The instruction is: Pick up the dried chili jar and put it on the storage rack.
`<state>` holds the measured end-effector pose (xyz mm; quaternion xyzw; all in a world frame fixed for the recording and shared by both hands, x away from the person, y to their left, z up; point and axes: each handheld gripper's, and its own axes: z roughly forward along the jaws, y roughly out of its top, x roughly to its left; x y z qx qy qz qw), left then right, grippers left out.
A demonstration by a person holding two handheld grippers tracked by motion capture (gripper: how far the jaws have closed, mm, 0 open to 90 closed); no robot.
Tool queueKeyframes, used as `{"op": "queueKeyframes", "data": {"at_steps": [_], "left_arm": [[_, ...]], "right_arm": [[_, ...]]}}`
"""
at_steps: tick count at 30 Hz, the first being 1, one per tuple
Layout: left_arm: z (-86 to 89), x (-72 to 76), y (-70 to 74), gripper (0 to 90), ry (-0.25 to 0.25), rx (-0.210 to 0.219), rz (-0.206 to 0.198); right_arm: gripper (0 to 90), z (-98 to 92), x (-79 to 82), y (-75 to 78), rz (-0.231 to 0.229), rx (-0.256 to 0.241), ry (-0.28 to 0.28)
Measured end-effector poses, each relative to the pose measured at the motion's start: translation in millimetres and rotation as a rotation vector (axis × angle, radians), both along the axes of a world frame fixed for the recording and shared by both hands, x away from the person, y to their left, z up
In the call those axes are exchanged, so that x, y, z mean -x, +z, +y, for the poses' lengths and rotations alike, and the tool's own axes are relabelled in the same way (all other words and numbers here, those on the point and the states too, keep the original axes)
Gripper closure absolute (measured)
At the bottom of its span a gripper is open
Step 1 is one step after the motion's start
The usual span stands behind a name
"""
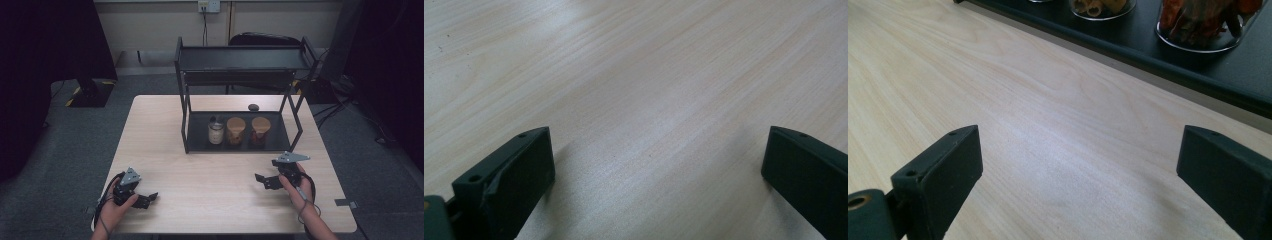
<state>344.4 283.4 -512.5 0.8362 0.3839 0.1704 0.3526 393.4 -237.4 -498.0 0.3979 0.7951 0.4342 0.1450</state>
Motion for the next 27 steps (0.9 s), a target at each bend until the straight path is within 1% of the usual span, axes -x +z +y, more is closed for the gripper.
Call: {"op": "queueKeyframes", "data": {"at_steps": [7,13,27], "left_arm": [[0.0,0.0,0.0,0.1,0.0,0.0,0.0],[0.0,0.0,0.0,0.1,0.0,0.0,0.0],[0.0,0.0,0.0,0.1,0.0,0.0,0.0]], "right_arm": [[3.5,-2.1,3.2,0.2,0.0,0.008,0.008],[3.5,-5.8,6.2,-1.8,0.004,0.003,0.008],[3.4,-13.7,12.2,-3.6,0.008,0.018,0.015]]}}
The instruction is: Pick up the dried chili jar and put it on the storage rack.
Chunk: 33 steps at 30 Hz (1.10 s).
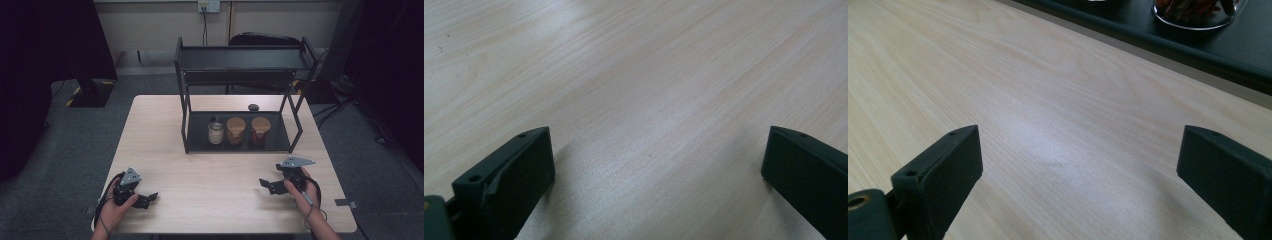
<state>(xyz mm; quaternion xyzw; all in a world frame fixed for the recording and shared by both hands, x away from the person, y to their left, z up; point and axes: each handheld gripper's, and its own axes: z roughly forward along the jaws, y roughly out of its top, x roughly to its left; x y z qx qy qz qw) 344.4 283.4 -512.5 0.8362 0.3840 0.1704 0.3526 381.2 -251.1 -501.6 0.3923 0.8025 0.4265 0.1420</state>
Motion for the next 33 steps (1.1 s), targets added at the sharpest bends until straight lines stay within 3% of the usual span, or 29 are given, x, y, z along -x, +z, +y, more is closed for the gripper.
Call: {"op": "queueKeyframes", "data": {"at_steps": [33], "left_arm": [[-0.2,0.3,0.0,0.1,0.003,0.001,0.001]], "right_arm": [[3.4,-19.1,18.4,-4.1,0.004,0.028,0.011]]}}
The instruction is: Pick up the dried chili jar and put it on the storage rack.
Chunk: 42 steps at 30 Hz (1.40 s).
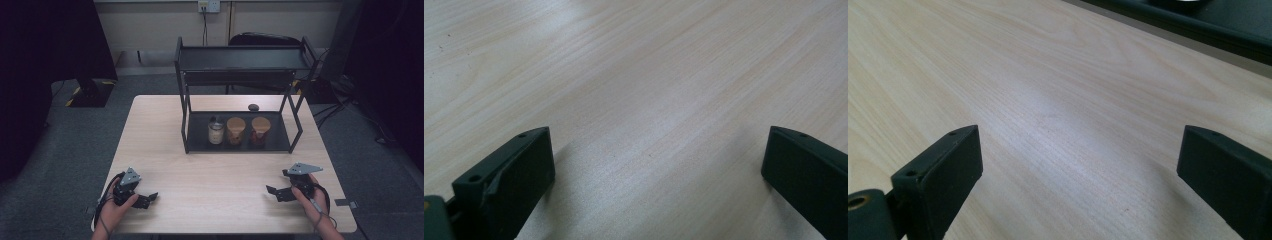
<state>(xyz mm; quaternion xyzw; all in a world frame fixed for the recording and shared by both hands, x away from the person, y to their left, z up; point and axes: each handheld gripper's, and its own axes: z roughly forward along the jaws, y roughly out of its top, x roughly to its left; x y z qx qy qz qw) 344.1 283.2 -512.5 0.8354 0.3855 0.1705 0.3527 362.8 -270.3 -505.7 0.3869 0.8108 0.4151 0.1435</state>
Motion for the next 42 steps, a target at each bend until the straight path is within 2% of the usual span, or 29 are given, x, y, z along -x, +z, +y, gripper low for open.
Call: {"op": "queueKeyframes", "data": {"at_steps": [42], "left_arm": [[-0.1,0.2,0.0,0.1,0.002,0.0,0.0]], "right_arm": [[3.1,-24.4,16.4,-5.4,0.013,-0.005,-0.008]]}}
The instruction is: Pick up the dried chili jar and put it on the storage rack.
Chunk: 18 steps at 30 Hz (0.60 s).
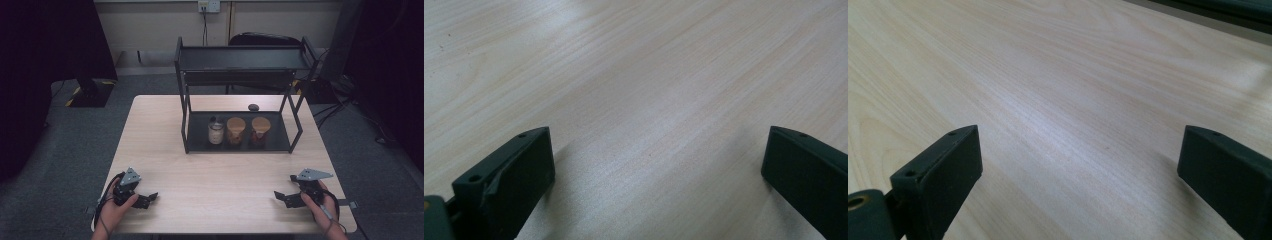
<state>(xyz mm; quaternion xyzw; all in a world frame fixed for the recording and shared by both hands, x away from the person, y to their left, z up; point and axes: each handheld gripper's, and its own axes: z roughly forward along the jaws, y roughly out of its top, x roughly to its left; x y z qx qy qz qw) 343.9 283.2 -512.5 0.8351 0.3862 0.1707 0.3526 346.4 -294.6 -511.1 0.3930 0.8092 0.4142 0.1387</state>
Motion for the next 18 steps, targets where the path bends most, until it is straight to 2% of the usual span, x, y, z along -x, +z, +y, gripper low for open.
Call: {"op": "queueKeyframes", "data": {"at_steps": [5,18], "left_arm": [[0.0,0.0,0.0,0.1,0.0,0.0,0.0],[0.1,0.1,0.1,0.1,-0.001,-0.002,0.0]], "right_arm": [[3.1,-4.6,2.6,0.0,0.003,-0.001,-0.004],[2.5,-14.9,12.8,2.5,-0.03,0.052,0.001]]}}
